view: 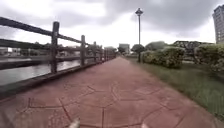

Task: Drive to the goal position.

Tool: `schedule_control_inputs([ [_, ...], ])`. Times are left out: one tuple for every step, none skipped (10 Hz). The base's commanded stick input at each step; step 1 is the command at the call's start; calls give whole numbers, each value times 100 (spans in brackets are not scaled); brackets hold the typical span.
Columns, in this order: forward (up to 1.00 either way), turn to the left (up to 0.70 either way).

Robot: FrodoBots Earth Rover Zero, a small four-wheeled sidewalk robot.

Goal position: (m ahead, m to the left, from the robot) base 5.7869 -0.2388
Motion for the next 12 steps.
schedule_control_inputs([
  [65, 1],
  [66, 2],
  [66, 2],
  [66, 2],
  [66, 2],
  [66, 1],
  [67, 0],
  [67, 0],
  [67, 0],
  [68, 0],
  [68, 0],
  [68, 0],
])
